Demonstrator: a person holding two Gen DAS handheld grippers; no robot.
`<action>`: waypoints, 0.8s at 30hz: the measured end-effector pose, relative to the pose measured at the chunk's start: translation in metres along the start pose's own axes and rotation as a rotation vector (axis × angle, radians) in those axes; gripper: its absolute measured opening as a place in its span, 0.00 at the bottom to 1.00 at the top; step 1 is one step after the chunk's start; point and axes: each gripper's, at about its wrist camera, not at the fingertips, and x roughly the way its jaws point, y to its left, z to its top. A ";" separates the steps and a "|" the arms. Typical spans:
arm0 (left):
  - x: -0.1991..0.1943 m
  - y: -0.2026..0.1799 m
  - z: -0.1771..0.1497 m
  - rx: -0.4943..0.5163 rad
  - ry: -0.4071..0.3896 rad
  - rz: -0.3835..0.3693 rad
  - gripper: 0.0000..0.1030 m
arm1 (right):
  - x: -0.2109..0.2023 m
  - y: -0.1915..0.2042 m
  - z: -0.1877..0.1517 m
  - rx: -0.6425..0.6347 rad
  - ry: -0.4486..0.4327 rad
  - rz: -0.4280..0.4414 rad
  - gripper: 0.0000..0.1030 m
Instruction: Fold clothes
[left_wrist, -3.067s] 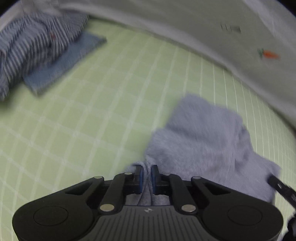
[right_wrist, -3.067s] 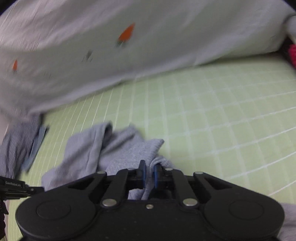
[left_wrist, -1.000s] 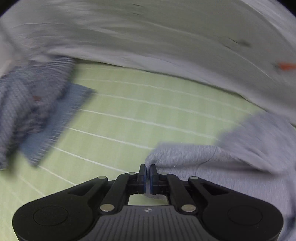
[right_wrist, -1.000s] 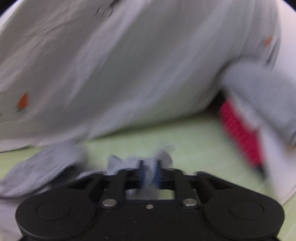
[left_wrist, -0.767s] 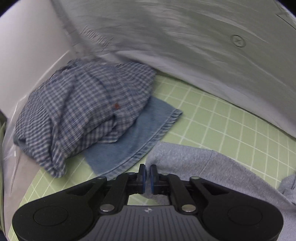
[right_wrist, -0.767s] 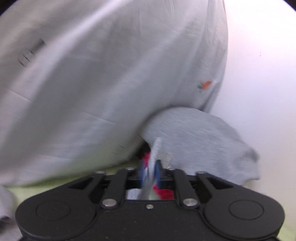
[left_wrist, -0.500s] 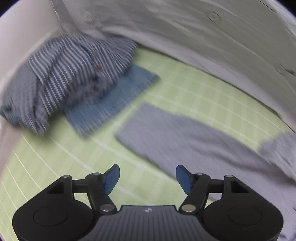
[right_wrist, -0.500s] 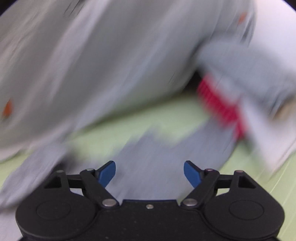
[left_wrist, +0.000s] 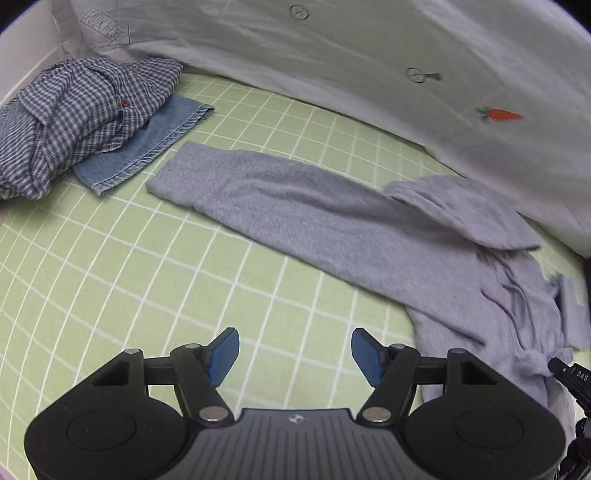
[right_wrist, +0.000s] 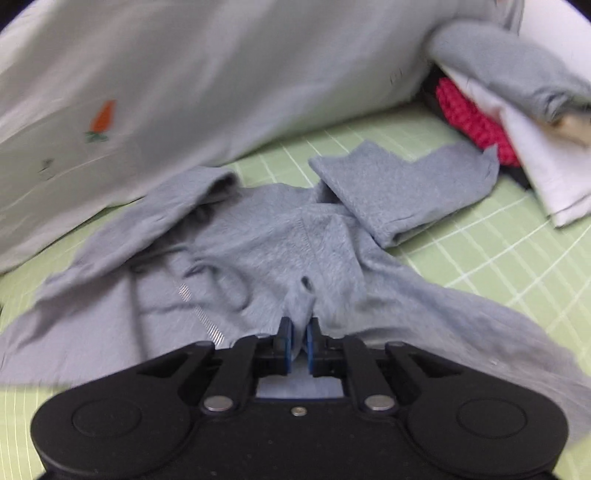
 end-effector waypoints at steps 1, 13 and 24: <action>-0.005 0.001 -0.005 0.007 -0.002 -0.003 0.66 | -0.012 0.000 -0.009 -0.012 0.000 0.012 0.07; -0.011 0.000 -0.064 0.021 0.082 -0.038 0.66 | -0.084 -0.004 -0.112 -0.071 0.169 0.198 0.13; -0.002 -0.092 -0.094 0.071 0.117 -0.139 0.68 | -0.091 -0.084 -0.093 -0.049 0.043 0.076 1.00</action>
